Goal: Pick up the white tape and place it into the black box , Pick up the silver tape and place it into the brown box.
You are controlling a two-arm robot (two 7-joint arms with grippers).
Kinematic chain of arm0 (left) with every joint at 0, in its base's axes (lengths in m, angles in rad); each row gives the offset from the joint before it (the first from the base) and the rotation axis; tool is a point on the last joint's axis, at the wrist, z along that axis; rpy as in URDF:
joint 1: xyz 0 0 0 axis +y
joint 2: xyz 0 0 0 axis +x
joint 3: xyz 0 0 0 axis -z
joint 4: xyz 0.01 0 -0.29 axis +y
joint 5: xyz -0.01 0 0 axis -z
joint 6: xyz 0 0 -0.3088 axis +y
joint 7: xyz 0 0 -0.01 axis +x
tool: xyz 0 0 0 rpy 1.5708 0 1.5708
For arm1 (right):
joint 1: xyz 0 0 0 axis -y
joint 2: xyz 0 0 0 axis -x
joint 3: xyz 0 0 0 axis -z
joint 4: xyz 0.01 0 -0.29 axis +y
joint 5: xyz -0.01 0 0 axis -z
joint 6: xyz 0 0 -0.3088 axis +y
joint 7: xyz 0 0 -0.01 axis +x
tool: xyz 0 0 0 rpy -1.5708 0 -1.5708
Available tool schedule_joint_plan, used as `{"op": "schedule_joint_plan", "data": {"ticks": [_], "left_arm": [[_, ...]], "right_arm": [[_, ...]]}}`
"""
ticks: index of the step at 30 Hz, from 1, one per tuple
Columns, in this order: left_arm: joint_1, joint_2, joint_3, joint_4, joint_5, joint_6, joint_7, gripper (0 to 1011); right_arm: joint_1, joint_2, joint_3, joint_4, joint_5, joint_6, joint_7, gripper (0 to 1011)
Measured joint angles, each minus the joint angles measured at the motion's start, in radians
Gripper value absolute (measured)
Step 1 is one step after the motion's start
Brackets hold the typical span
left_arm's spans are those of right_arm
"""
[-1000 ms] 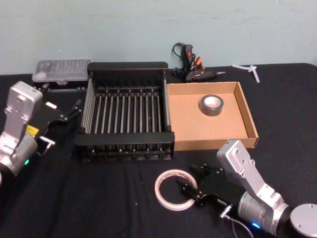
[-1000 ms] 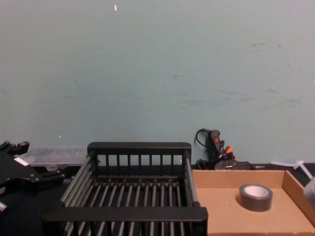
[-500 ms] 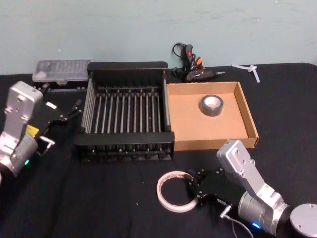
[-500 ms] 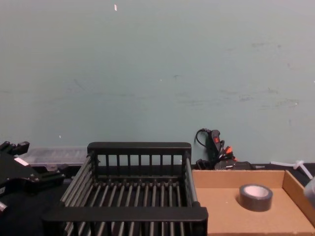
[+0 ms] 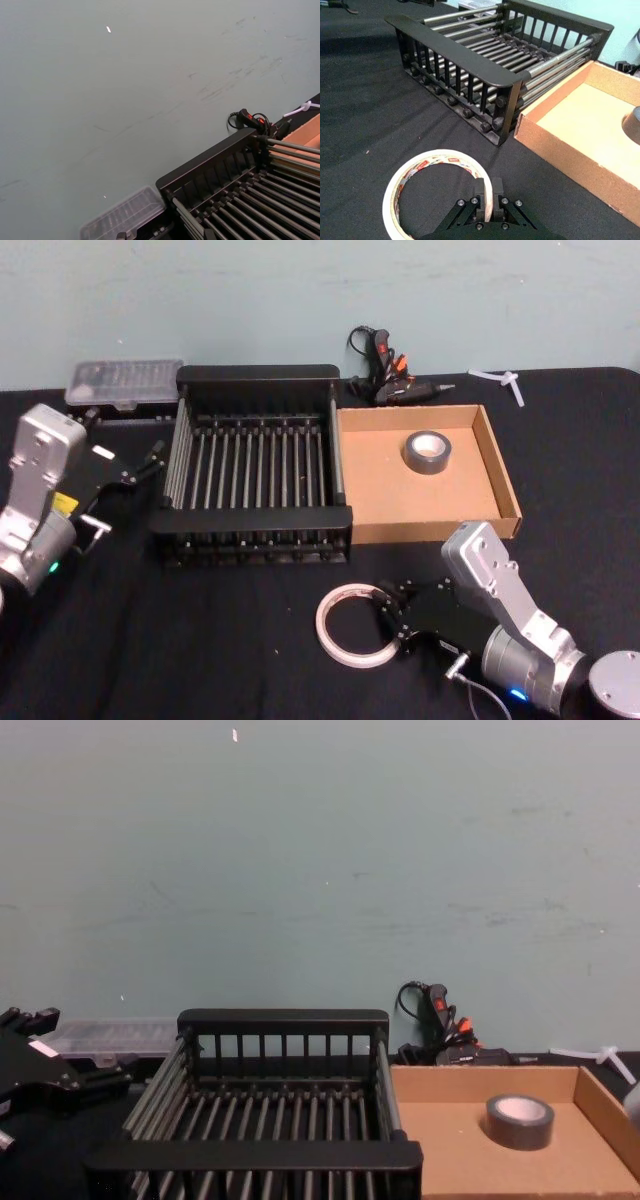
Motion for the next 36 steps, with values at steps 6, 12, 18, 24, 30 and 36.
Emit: {"op": "schedule_joint_plan", "data": {"ticks": [6,12,18,24,30,36], "left_arm": [[0.0,0.0,0.0,0.0,0.0,0.0,0.0,1001],[0.0,0.0,0.0,0.0,0.0,0.0,0.0,1001],[0.0,0.0,0.0,0.0,0.0,0.0,0.0,1001],[0.0,0.0,0.0,0.0,0.0,0.0,0.0,1001],[0.0,0.0,0.0,0.0,0.0,0.0,0.0,1001],[0.0,0.0,0.0,0.0,0.0,0.0,0.0,1001]], "right_arm": [[-0.006,0.012,0.004,-0.018,0.013,-0.012,0.013,93],[-0.012,0.035,0.01,-0.055,0.038,-0.031,0.04,93],[-0.018,0.061,0.019,-0.104,0.065,-0.054,0.059,93],[-0.015,0.082,0.029,-0.147,0.089,-0.083,0.068,93],[-0.001,0.093,0.03,-0.169,0.1,-0.102,0.074,93],[0.025,0.093,0.022,-0.175,0.108,-0.12,0.077,93]]}}
